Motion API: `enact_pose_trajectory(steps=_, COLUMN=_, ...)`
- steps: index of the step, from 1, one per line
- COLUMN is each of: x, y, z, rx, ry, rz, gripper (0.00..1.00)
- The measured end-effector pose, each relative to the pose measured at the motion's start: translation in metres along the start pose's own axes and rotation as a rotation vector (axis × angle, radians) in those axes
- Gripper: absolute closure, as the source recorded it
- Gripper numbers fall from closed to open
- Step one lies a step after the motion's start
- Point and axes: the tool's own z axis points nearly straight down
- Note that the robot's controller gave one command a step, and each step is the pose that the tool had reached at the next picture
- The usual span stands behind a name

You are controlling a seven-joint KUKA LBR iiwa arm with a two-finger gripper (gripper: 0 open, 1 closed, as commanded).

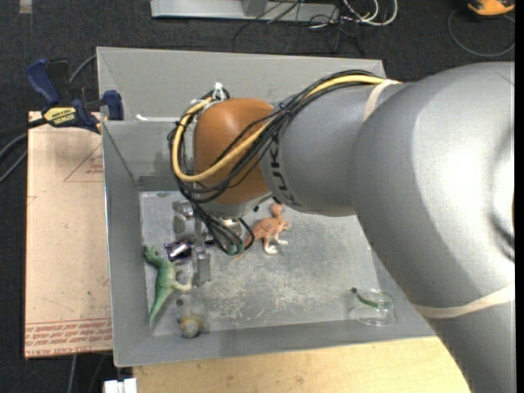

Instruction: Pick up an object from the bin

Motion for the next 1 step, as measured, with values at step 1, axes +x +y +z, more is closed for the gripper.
enact_pose_trajectory(steps=1, x=0.0191, y=-0.0541, z=-0.0746, rx=0.002, ry=-0.003, rz=0.093, gripper=0.00)
